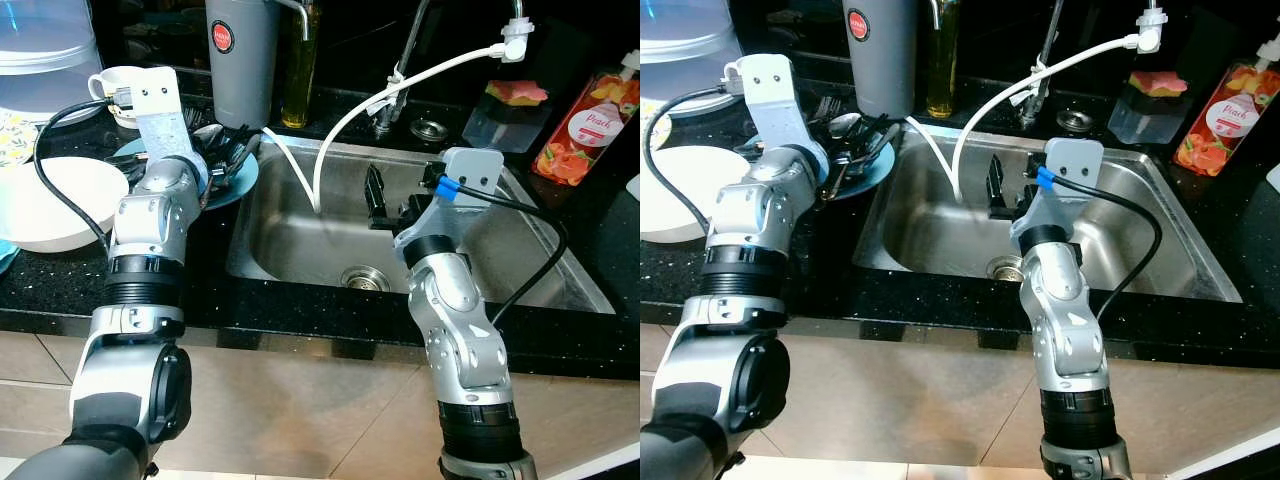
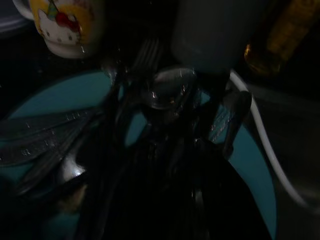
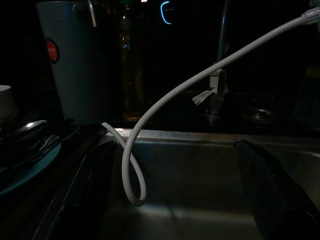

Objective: Kitchen organization

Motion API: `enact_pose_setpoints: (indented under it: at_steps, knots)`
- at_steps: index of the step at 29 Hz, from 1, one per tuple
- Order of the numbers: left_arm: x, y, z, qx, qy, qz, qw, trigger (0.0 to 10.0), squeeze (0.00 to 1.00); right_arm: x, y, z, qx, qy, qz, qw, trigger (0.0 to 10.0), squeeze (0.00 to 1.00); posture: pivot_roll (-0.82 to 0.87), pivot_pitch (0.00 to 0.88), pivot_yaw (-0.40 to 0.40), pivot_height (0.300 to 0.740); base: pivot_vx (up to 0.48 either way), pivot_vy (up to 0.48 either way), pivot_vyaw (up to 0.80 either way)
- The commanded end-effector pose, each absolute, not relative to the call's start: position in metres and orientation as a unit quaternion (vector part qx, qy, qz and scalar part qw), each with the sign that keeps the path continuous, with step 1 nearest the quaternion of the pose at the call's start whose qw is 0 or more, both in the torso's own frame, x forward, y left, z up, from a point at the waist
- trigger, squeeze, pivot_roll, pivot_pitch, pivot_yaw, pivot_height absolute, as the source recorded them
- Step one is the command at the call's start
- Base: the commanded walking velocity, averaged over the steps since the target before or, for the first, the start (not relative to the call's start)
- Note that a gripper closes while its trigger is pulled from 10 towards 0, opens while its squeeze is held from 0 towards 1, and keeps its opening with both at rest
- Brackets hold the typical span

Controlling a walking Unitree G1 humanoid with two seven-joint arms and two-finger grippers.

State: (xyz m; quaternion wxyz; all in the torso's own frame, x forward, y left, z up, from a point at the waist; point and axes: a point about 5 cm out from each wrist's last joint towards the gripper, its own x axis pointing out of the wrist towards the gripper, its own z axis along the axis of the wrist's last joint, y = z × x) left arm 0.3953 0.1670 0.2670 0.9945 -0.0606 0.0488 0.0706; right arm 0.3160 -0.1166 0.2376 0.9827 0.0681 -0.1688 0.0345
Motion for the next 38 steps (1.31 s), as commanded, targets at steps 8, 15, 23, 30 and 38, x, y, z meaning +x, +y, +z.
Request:
enact_pose_setpoints:
  at_steps: [8, 15, 23, 30, 38]
  knots:
    - [0.393, 0.165, 0.261, -0.077, 0.154, 0.013, 0.985, 10.0, 0.00, 0.313, -0.121, 0.240, 0.067, -0.172, 0.028, 0.982, 10.0, 0.00, 0.24, 0.027, -0.069, 0.740, 0.000, 0.000, 0.00]
    - [0.396, 0.177, 0.259, -0.070, 0.160, 0.038, 0.984, 4.0, 0.00, 0.311, -0.120, 0.239, 0.067, -0.172, 0.028, 0.982, 10.0, 0.00, 0.23, 0.019, -0.065, 0.740, 0.000, 0.000, 0.00]
    - [0.397, 0.184, 0.265, -0.071, 0.163, 0.044, 0.983, 10.0, 0.00, 0.311, -0.120, 0.238, 0.064, -0.171, 0.030, 0.983, 10.0, 0.00, 0.24, 0.007, -0.058, 0.740, 0.000, 0.000, 0.00]
    - [0.403, 0.183, 0.263, 0.003, 0.123, 0.039, 0.992, 10.0, 0.00, 0.310, -0.117, 0.238, 0.064, -0.172, 0.035, 0.982, 10.0, 0.00, 0.21, 0.000, -0.061, 0.740, 0.000, 0.000, 0.00]
    - [0.404, 0.185, 0.268, 0.028, 0.095, 0.046, 0.994, 10.0, 1.00, 0.311, -0.111, 0.239, 0.065, -0.172, 0.045, 0.982, 10.0, 0.00, 0.21, 0.000, -0.052, 0.740, 0.000, 0.000, 0.00]
